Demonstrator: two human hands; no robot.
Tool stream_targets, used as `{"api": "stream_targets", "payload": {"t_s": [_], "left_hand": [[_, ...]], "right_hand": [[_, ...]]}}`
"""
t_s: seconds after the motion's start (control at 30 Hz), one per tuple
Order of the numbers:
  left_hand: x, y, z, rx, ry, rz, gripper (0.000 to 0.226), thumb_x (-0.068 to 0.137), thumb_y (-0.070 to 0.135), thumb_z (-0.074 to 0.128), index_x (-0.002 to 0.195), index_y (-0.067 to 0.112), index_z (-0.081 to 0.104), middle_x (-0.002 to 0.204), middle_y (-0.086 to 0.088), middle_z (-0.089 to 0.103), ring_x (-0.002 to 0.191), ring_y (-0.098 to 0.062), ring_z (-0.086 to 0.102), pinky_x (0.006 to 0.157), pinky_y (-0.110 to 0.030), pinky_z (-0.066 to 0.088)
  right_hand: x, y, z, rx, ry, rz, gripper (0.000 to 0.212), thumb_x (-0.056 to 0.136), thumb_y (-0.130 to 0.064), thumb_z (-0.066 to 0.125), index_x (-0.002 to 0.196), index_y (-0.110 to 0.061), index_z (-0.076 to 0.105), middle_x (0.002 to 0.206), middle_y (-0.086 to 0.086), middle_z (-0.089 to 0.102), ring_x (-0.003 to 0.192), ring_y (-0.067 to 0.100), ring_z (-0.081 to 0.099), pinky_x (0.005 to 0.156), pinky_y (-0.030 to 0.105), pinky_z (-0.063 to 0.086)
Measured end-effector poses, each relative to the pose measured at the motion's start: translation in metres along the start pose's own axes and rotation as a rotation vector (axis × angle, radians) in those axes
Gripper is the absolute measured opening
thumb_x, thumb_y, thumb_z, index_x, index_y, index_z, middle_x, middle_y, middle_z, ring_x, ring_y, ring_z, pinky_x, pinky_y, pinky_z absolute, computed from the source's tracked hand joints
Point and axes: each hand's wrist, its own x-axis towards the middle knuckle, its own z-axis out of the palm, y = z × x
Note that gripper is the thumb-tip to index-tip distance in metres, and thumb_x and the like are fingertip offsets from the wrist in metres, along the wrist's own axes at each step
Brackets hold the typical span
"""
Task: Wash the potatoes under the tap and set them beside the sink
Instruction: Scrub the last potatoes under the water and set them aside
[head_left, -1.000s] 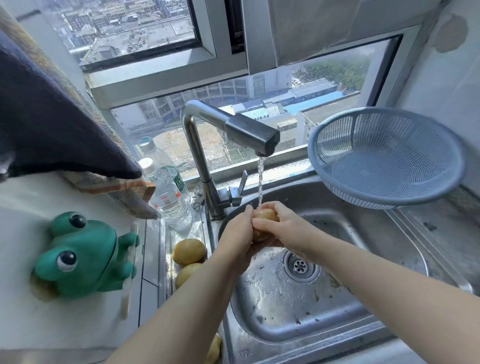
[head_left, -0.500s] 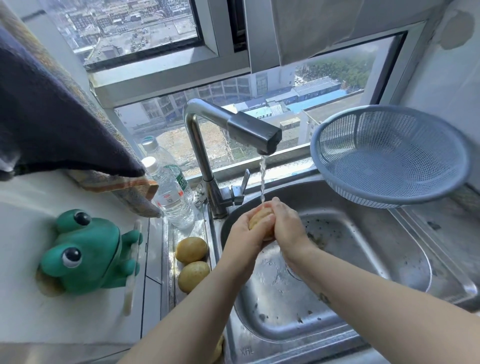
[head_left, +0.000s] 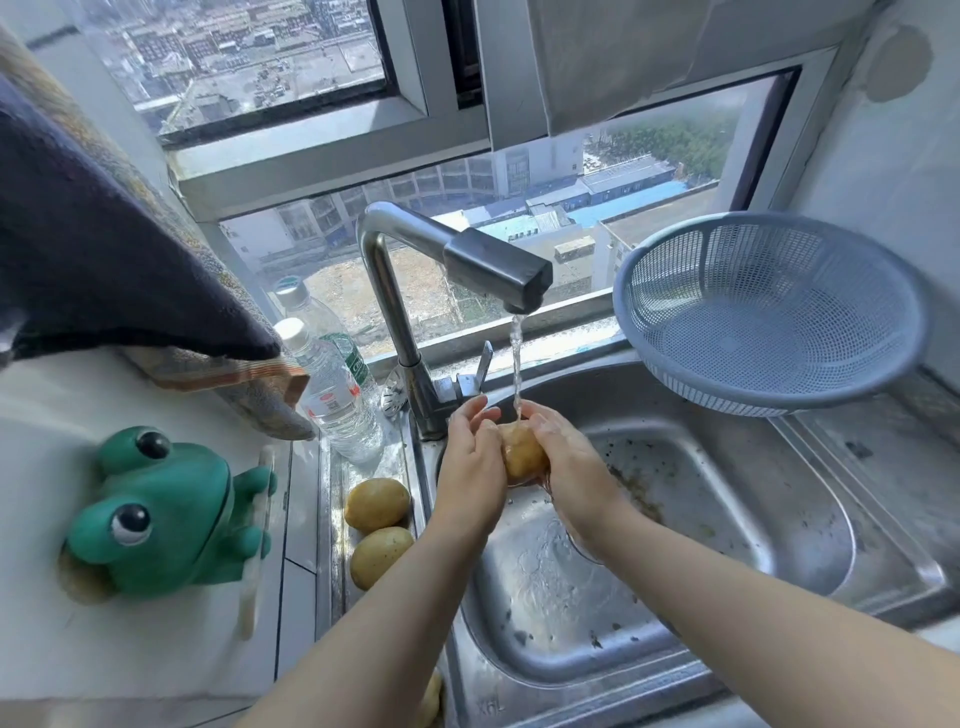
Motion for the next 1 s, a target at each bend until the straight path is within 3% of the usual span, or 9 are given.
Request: {"api": "stream_targets", "payload": {"t_s": [0.2,0.33,0.4,0.47,0.53,0.6,0.7,0.83,1.0], "left_hand": [[0.005,-0.009,-0.008,0.103,-0.094,0.100,0.039,0.104,0.015,0.030,0.139,0.029,0.026,0.135,-0.004,0.042,0.122,-0.021,0.049,0.101,-0.037,0.046],[0.006,-0.014,-0.009,0.152,-0.123,0.109,0.053,0.103,0.015,0.031,0.150,0.030,0.011,0.143,-0.005,0.036,0.131,-0.021,0.042,0.111,-0.044,0.036],[0.005,-0.015,-0.005,0.074,-0.070,0.068,0.052,0.102,0.016,0.036,0.148,0.030,0.018,0.141,-0.004,0.041,0.128,-0.019,0.045,0.110,-0.042,0.038],[0.003,-0.014,-0.001,-0.107,0.002,-0.040,0.041,0.100,0.019,0.045,0.140,0.022,0.036,0.130,-0.006,0.053,0.118,-0.020,0.056,0.100,-0.036,0.046],[0.000,-0.012,0.004,-0.245,0.000,-0.160,0.029,0.100,0.023,0.047,0.121,0.006,0.056,0.113,-0.014,0.066,0.104,-0.022,0.064,0.088,-0.032,0.051],[-0.004,-0.011,0.007,-0.245,0.001,-0.216,0.030,0.101,0.025,0.044,0.102,0.005,0.066,0.101,-0.015,0.070,0.093,-0.021,0.066,0.079,-0.031,0.051],[-0.007,-0.010,0.004,-0.278,0.014,-0.317,0.030,0.102,0.034,0.039,0.100,0.016,0.064,0.102,-0.007,0.069,0.089,-0.015,0.064,0.077,-0.031,0.050],[-0.016,-0.006,0.001,-0.483,-0.127,-0.501,0.036,0.102,0.041,0.037,0.115,0.019,0.062,0.115,-0.013,0.067,0.092,-0.025,0.066,0.074,-0.038,0.056],[-0.017,-0.003,-0.003,-0.599,-0.197,-0.525,0.035,0.104,0.034,0.034,0.119,0.014,0.058,0.118,-0.017,0.065,0.108,-0.031,0.064,0.082,-0.041,0.058]], "right_hand": [[-0.001,-0.010,-0.014,-0.264,-0.212,0.160,0.049,0.093,-0.041,0.053,0.137,-0.029,0.035,0.124,-0.002,0.055,0.110,0.020,0.060,0.091,0.035,0.052],[-0.004,-0.013,-0.020,-0.457,-0.247,0.213,0.044,0.091,-0.056,0.048,0.125,-0.029,0.046,0.114,-0.006,0.062,0.101,0.009,0.061,0.082,0.027,0.052],[-0.004,-0.011,-0.017,-0.396,-0.199,0.142,0.036,0.094,-0.047,0.048,0.120,-0.023,0.048,0.108,-0.003,0.064,0.094,0.009,0.063,0.073,0.019,0.050],[-0.002,-0.005,-0.013,-0.291,-0.114,0.061,0.028,0.095,-0.039,0.050,0.117,-0.021,0.047,0.108,0.002,0.062,0.096,0.013,0.063,0.080,0.023,0.052],[-0.002,0.004,-0.008,-0.261,-0.043,0.002,0.024,0.096,-0.035,0.049,0.115,-0.022,0.047,0.111,0.003,0.061,0.102,0.016,0.060,0.088,0.028,0.050],[-0.005,0.011,-0.002,-0.252,0.039,-0.028,0.021,0.098,-0.030,0.046,0.116,-0.018,0.047,0.111,0.003,0.060,0.102,0.014,0.058,0.082,0.017,0.046],[-0.005,0.018,0.005,-0.200,0.159,-0.071,0.018,0.099,-0.023,0.042,0.112,-0.013,0.051,0.104,0.002,0.060,0.095,0.013,0.057,0.075,0.015,0.045],[0.002,0.010,0.010,-0.145,0.316,-0.025,0.027,0.101,-0.023,0.036,0.088,-0.017,0.060,0.080,-0.003,0.061,0.074,0.012,0.058,0.063,0.025,0.050],[0.011,0.006,0.011,-0.043,0.353,0.086,0.044,0.100,-0.038,0.039,0.072,-0.020,0.067,0.077,0.001,0.070,0.077,0.021,0.067,0.074,0.037,0.058]]}}
